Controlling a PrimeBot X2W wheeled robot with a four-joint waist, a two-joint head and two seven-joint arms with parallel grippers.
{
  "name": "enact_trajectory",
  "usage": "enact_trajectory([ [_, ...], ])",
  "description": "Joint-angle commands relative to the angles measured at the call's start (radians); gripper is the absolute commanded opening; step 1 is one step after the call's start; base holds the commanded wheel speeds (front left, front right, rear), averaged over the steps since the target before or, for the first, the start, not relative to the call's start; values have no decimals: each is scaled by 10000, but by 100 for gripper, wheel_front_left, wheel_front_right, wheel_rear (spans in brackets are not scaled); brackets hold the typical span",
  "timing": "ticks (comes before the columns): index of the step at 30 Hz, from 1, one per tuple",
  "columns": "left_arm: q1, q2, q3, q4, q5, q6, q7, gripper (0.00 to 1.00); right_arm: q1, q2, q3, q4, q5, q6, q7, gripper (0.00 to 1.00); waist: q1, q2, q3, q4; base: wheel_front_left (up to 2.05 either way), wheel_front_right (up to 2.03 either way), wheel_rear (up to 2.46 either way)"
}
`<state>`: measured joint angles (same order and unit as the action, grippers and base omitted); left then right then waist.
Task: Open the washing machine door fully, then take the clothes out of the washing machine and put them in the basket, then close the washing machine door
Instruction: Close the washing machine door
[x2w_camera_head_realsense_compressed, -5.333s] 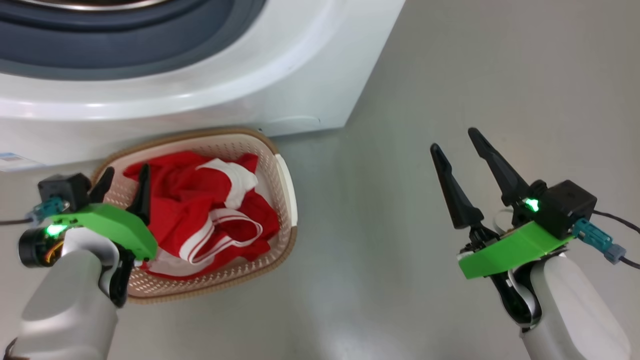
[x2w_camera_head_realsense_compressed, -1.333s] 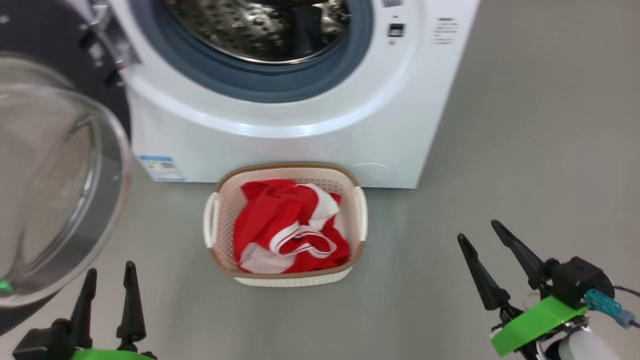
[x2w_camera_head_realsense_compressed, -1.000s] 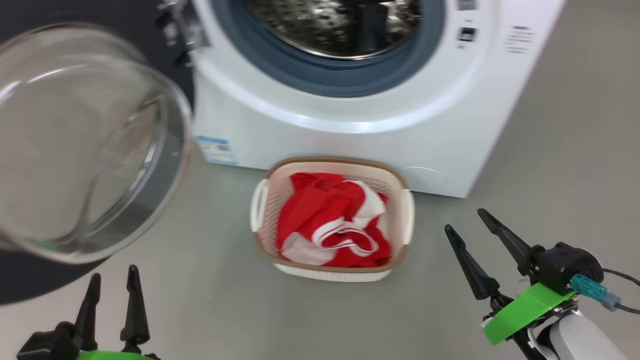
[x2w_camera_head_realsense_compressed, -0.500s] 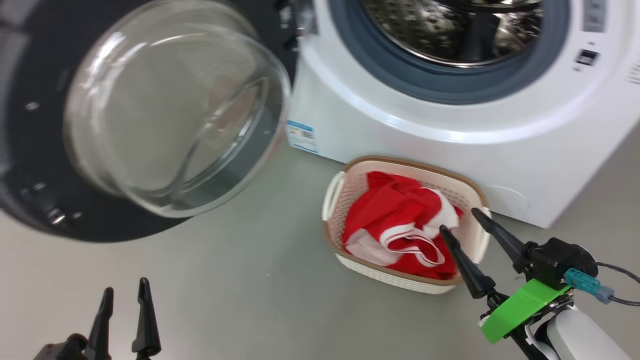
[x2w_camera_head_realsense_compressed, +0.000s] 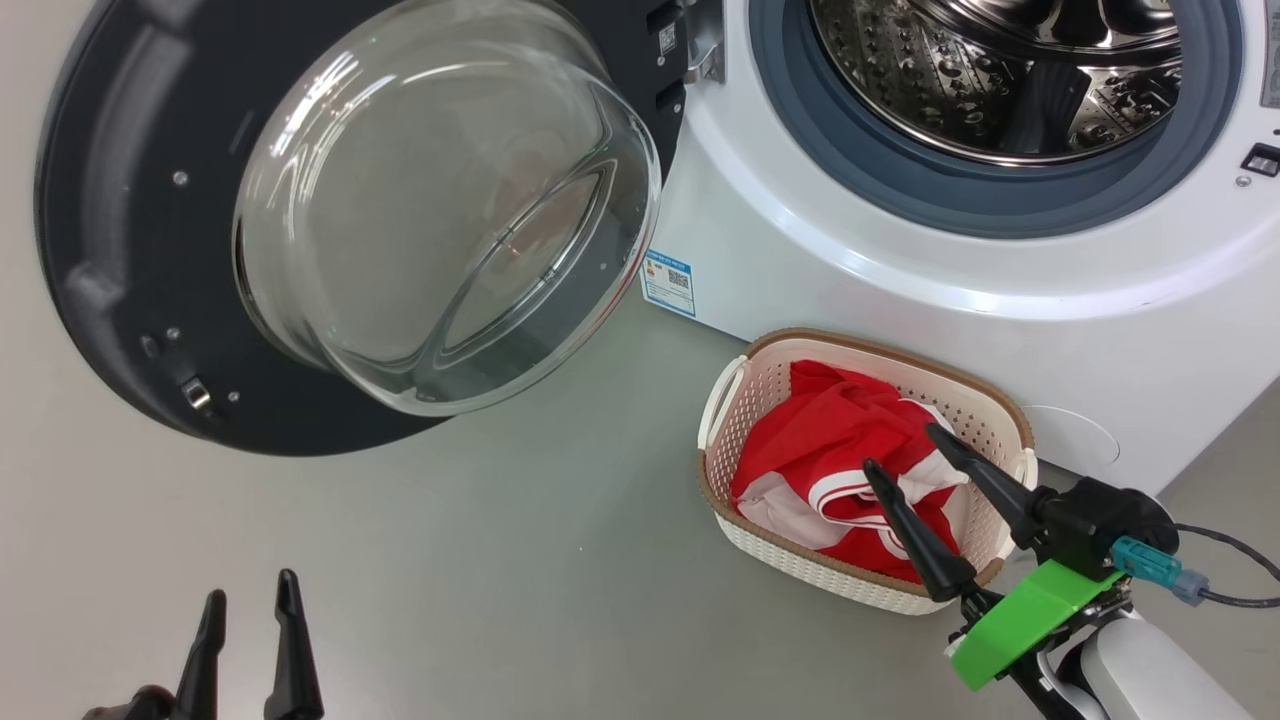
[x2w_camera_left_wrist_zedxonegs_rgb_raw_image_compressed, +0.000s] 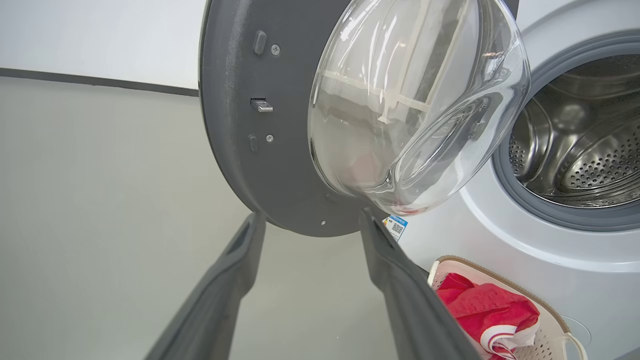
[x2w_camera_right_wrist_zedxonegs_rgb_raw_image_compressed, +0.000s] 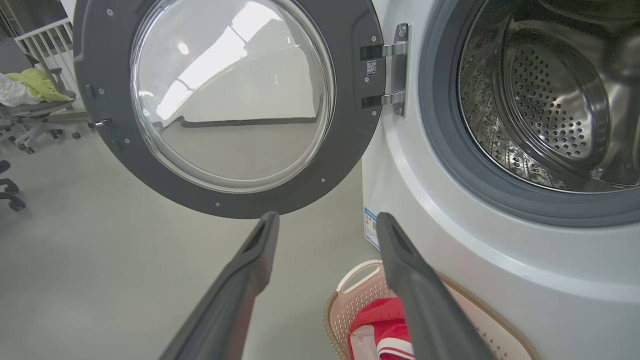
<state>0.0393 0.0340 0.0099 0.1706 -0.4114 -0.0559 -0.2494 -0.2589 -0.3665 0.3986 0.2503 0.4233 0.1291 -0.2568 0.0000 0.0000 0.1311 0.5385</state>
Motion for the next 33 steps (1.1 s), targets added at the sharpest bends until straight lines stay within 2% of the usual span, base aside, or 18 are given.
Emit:
enact_trajectory([
  [1,-42,163,315,-293,-63,107,-124,100,-271,-92,181,-204,64,16,-49,100,0,0,-9,-1,0,0,0],
  [8,-33,163,318,-493,-146,131,-124,100,-289,-89,278,-175,119,16,-49,100,0,0,-36,-6,0,0,0],
  [9,-70,162,346,-589,-214,107,-124,68,-286,-91,283,-173,123,16,-49,100,0,0,-29,-5,0,0,0],
  [10,-114,162,391,-701,-288,76,-124,28,-283,-93,284,-173,125,16,-49,100,0,0,-21,-4,0,0,0],
  [11,-179,162,472,-851,-402,36,-124,0,-286,-99,283,-176,126,16,-49,100,0,0,-6,-1,0,0,0],
  [17,-910,174,1567,-2190,-634,-317,-124,0,-278,-141,211,-242,98,16,-49,100,0,0,67,1,0,0,0],
  [20,-1614,524,2197,-2802,-695,-515,-124,0,-204,-163,138,-287,61,16,-49,100,0,0,97,-11,0,0,0],
  [24,-2901,1521,2901,-2992,-999,-662,-124,0,-88,-149,34,-325,15,16,-49,100,0,0,135,-86,0,0,0],
  [25,-2901,1521,2901,-2992,-999,-662,-124,0,-88,-149,34,-325,15,16,-49,100,0,0,135,-86,0,0,0],
  [27,-3660,2083,3182,-2743,-1511,-703,-124,0,-55,-153,2,-361,-11,16,-49,100,0,0,191,-163,0,0,0],
  [33,-6086,3978,3529,-809,-3434,-741,381,0,-80,-171,-96,-408,-93,16,-49,100,0,0,414,-404,0,0,0],
])
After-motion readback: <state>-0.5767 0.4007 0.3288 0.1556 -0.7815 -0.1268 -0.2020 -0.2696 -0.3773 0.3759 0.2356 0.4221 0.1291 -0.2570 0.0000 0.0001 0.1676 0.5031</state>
